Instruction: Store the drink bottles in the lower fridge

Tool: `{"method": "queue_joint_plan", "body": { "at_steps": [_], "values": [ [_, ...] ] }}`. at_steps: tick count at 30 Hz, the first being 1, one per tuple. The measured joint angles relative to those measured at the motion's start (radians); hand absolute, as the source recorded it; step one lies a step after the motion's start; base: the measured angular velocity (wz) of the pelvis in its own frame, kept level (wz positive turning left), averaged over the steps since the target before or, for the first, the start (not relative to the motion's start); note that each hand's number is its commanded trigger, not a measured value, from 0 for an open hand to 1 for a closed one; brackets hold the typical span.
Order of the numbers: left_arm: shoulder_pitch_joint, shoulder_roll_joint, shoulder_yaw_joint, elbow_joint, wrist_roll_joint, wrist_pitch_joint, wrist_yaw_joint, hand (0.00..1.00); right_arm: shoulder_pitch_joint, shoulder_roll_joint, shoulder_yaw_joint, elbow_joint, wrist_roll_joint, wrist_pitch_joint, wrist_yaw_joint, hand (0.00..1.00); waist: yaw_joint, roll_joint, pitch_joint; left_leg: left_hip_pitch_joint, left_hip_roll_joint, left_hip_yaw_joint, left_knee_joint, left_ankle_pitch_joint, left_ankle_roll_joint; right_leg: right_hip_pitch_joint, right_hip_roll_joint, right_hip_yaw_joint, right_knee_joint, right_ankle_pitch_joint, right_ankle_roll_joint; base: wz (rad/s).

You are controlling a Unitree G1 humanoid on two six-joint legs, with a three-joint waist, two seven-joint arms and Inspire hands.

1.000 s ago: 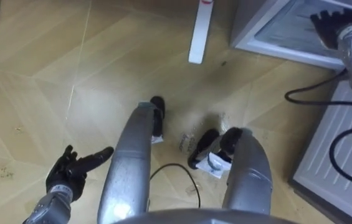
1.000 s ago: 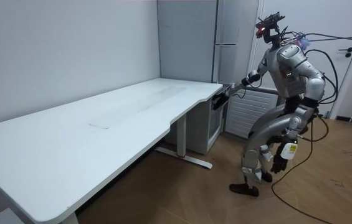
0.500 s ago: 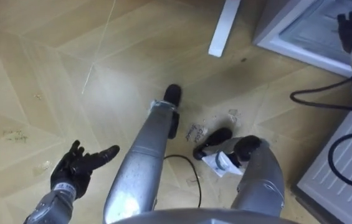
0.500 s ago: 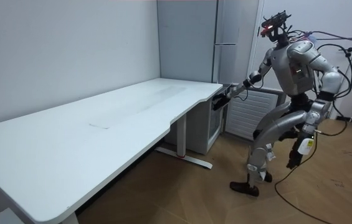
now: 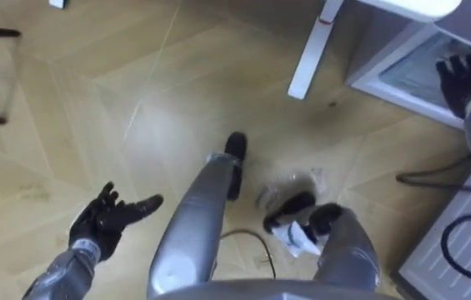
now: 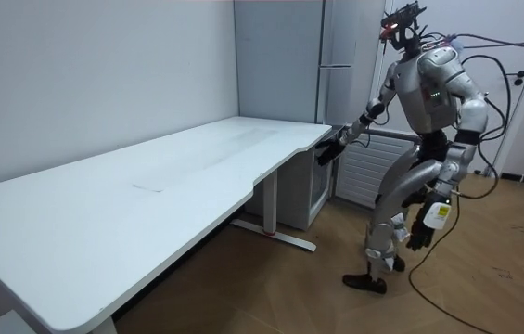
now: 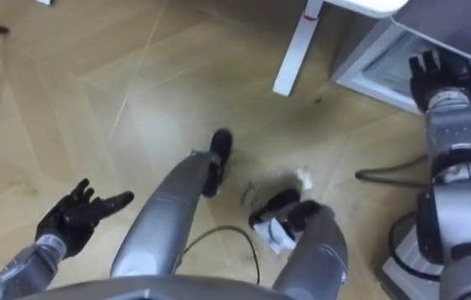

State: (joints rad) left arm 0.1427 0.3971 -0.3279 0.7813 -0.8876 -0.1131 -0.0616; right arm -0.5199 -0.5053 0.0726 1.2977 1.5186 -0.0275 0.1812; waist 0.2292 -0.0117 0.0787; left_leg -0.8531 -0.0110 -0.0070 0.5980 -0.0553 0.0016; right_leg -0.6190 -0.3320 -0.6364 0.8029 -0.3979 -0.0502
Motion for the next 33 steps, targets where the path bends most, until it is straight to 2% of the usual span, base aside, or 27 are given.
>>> {"method": "queue_joint_plan", "body": {
  "at_steps": [3,5,6,9,10,11,12,13,14,15,17,20,24,25,26,31,33],
  "values": [
    [-0.015,-0.010,0.002,0.042,0.062,0.001,0.000,0.00,0.056,0.007,0.048,0.035,-0.046,0.010,0.031,0.00,-0.001,0.004,-0.0029,0.074,-0.001,0.017,-0.028,-0.020,0.014,0.065,0.030,0.046,-0.065,0.022,0.030,-0.09],
    [-0.046,-0.039,0.024,0.094,0.174,0.001,0.004,0.00,0.123,0.025,0.060,0.058,-0.136,0.021,0.039,0.00,-0.005,0.002,-0.0082,0.147,-0.002,0.032,-0.066,-0.030,0.025,0.122,0.064,0.115,-0.127,0.037,0.057,-0.05],
    [-0.059,-0.041,0.025,0.115,0.209,0.000,0.004,0.00,0.151,0.039,0.064,0.059,-0.182,0.025,0.039,0.00,-0.006,0.000,-0.0116,0.181,-0.003,0.038,-0.082,-0.036,0.026,0.152,0.078,0.138,-0.158,0.046,0.065,-0.14],
    [-0.069,-0.067,0.063,0.157,0.285,0.000,0.010,0.00,0.218,0.064,0.083,0.066,-0.271,0.030,0.038,0.00,-0.010,0.002,-0.0224,0.256,-0.001,0.050,-0.118,-0.047,0.029,0.224,0.104,0.161,-0.229,0.070,0.079,-0.22],
    [-0.071,-0.084,0.080,0.184,0.316,0.000,0.014,0.00,0.248,0.087,0.083,0.066,-0.295,0.029,0.033,0.00,-0.022,0.001,-0.0269,0.307,-0.003,0.054,-0.145,-0.047,0.029,0.274,0.115,0.171,-0.270,0.080,0.087,-0.07],
    [-0.064,-0.097,0.090,0.207,0.346,0.000,0.020,0.00,0.288,0.117,0.084,0.068,-0.330,0.029,0.022,0.00,-0.038,-0.003,-0.0408,0.357,-0.005,0.054,-0.175,-0.047,0.029,0.327,0.126,0.169,-0.316,0.092,0.093,0.00],
    [-0.061,-0.102,0.091,0.219,0.360,0.000,0.024,0.00,0.308,0.133,0.085,0.072,-0.348,0.029,0.019,0.00,-0.047,-0.006,-0.0464,0.383,-0.005,0.056,-0.190,-0.047,0.029,0.354,0.132,0.169,-0.341,0.099,0.095,-0.04],
    [-0.050,-0.108,0.095,0.237,0.383,0.002,0.031,0.00,0.351,0.159,0.088,0.074,-0.383,0.030,0.016,0.00,-0.062,-0.014,-0.0596,0.435,-0.005,0.061,-0.220,-0.047,0.028,0.407,0.144,0.176,-0.386,0.110,0.101,-0.16],
    [-0.037,-0.112,0.100,0.251,0.408,0.002,0.030,0.00,0.397,0.174,0.090,0.068,-0.434,0.033,0.016,0.00,-0.070,-0.025,-0.0680,0.484,-0.007,0.069,-0.249,-0.046,0.027,0.449,0.151,0.195,-0.420,0.118,0.105,-0.18],
    [-0.028,-0.115,0.107,0.255,0.427,0.002,0.031,0.00,0.419,0.177,0.090,0.060,-0.468,0.035,0.015,0.00,-0.072,-0.028,-0.0707,0.507,-0.007,0.075,-0.261,-0.046,0.026,0.471,0.153,0.199,-0.435,0.120,0.107,-0.20],
    [0.008,-0.123,0.141,0.265,0.467,0.003,0.041,0.00,0.483,0.190,0.092,0.055,-0.592,0.032,0.000,0.00,-0.101,-0.032,-0.0734,0.584,-0.006,0.089,-0.294,-0.052,0.021,0.544,0.164,0.212,-0.484,0.133,0.111,-0.21],
    [0.034,-0.147,0.191,0.301,0.467,0.002,0.062,0.00,0.556,0.217,0.098,0.039,-0.773,0.030,-0.038,0.00,-0.117,-0.035,-0.0739,0.660,0.000,0.113,-0.332,-0.056,0.014,0.607,0.174,0.231,-0.529,0.143,0.111,-0.30],
    [0.069,-0.165,0.238,0.299,0.487,0.004,0.077,0.00,0.605,0.255,0.097,0.029,-0.951,0.035,-0.055,0.00,-0.130,-0.040,-0.0738,0.720,0.003,0.141,-0.365,-0.058,0.008,0.648,0.179,0.257,-0.556,0.145,0.111,-0.22],
    [0.084,-0.179,0.267,0.301,0.491,0.005,0.084,0.00,0.613,0.263,0.089,0.021,-0.990,0.035,-0.063,0.00,-0.140,-0.046,-0.0723,0.730,0.003,0.145,-0.369,-0.061,0.007,0.659,0.181,0.262,-0.566,0.146,0.113,-0.14],
    [0.091,-0.193,0.291,0.306,0.493,0.009,0.094,0.00,0.622,0.271,0.072,0.010,-1.013,0.034,-0.073,0.00,-0.145,-0.044,-0.0715,0.735,0.003,0.149,-0.370,-0.065,0.007,0.663,0.181,0.267,-0.566,0.146,0.114,-0.10],
    [0.089,-0.215,0.352,0.333,0.511,0.027,0.099,0.00,0.650,0.301,0.018,-0.014,-1.034,0.034,-0.119,0.00,-0.154,-0.042,-0.0688,0.769,0.001,0.157,-0.376,-0.077,0.005,0.698,0.183,0.278,-0.579,0.147,0.118,-0.07],
    [0.096,-0.222,0.368,0.342,0.529,0.042,0.102,0.00,0.657,0.314,-0.007,-0.019,-1.056,0.034,-0.140,0.00,-0.167,-0.038,-0.0653,0.790,0.001,0.159,-0.377,-0.084,0.004,0.719,0.183,0.280,-0.585,0.148,0.120,-0.02]
  ]
}}
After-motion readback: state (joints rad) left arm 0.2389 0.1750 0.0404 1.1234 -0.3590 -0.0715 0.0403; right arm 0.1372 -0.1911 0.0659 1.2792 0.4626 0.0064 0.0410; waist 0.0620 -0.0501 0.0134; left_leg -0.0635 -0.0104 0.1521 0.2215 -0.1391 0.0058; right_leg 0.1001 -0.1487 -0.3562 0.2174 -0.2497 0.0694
